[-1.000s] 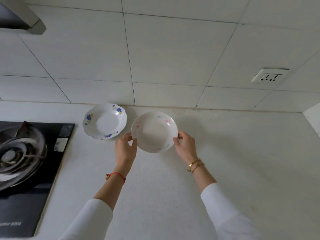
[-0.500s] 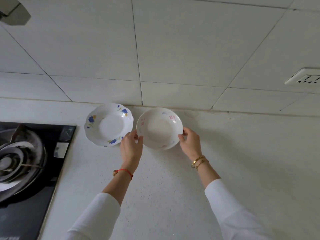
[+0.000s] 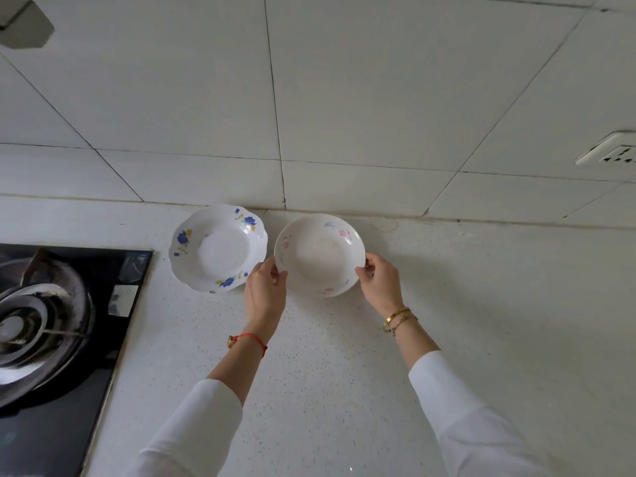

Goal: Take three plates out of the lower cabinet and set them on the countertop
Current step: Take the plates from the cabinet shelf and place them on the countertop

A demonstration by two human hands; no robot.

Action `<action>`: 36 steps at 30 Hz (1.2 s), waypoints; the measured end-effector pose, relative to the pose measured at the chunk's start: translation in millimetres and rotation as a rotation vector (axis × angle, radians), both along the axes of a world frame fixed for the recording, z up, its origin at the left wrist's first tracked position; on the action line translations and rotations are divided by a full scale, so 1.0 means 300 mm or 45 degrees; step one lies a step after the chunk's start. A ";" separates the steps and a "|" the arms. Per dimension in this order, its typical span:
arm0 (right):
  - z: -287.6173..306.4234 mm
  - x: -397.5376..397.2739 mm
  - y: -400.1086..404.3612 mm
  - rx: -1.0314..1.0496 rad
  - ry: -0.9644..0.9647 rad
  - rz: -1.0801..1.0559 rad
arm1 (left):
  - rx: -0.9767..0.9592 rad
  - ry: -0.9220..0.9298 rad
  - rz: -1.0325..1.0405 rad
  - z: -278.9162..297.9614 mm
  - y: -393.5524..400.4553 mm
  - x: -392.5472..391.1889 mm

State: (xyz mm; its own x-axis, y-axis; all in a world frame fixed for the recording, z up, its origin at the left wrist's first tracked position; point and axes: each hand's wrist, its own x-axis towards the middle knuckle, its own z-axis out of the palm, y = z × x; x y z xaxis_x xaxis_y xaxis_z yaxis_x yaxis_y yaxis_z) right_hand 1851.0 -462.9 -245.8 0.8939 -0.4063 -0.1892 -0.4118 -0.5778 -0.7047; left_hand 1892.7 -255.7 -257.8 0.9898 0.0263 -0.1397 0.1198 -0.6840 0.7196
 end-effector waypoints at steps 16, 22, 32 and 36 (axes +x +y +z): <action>0.113 -0.116 -0.011 -0.285 0.093 0.095 | 0.110 -0.079 -0.130 0.083 0.044 -0.086; 0.196 -0.243 -0.006 -0.367 -0.045 0.108 | 0.160 -0.228 -0.234 0.170 0.083 -0.183; 0.340 -0.591 0.025 -0.402 -0.233 0.086 | 0.205 -0.400 -0.306 0.335 0.140 -0.491; 0.380 -0.798 0.032 -0.387 -0.286 0.070 | 0.188 -0.458 -0.303 0.395 0.160 -0.681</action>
